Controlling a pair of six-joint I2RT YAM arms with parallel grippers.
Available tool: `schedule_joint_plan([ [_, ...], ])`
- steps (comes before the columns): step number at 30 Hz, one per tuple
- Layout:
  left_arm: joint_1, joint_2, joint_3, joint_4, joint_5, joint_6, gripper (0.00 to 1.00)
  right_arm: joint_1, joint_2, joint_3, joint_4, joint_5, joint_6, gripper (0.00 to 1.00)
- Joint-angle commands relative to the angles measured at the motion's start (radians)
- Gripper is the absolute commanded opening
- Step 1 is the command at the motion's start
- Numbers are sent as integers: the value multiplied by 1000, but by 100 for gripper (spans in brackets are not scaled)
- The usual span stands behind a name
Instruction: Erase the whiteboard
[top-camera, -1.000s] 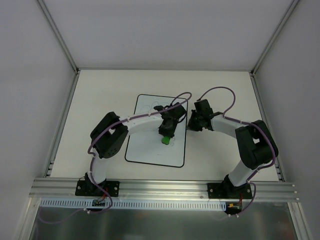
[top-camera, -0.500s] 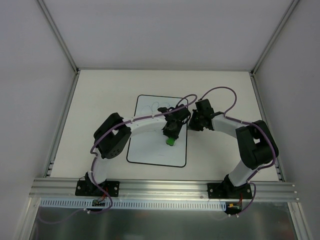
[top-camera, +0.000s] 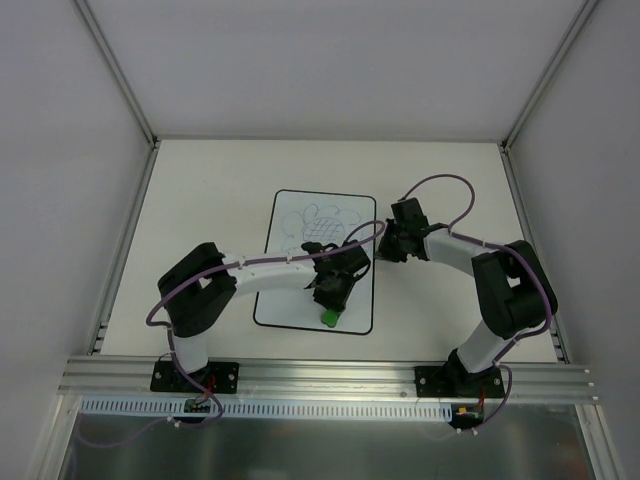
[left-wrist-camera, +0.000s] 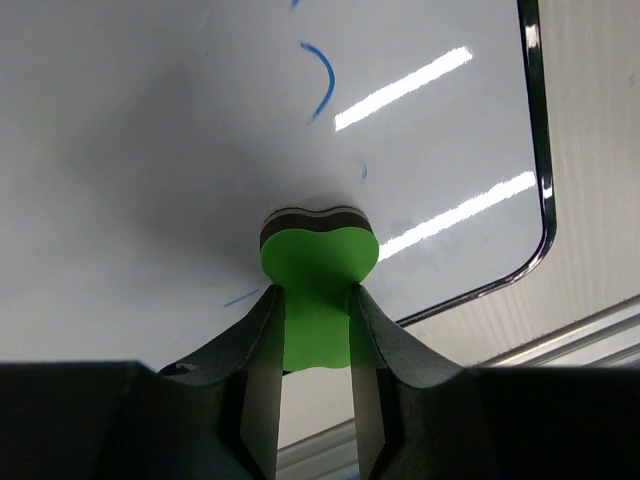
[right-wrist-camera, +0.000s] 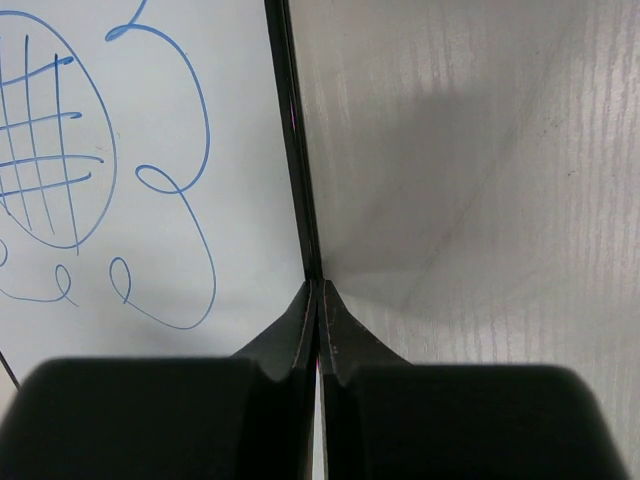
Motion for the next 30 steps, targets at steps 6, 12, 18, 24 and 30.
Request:
schedule_joint_plan([
  [6, 57, -56, -113, -143, -94, -125, 0, -23, 4, -19, -88, 100, -16, 0],
  [12, 185, -155, -205, -142, -220, -162, 0, -23, 1, -24, -84, 100, -20, 0],
  [18, 186, -116, -158, -134, -239, -153, 0, -23, 4, -24, -74, 92, -18, 0],
  [24, 62, 29, 11, -91, -156, -121, 0, -24, 1, -26, -73, 88, -16, 0],
  [30, 9, 128, 135, -77, -119, -102, 0, -32, -8, -36, -53, 44, -10, 0],
])
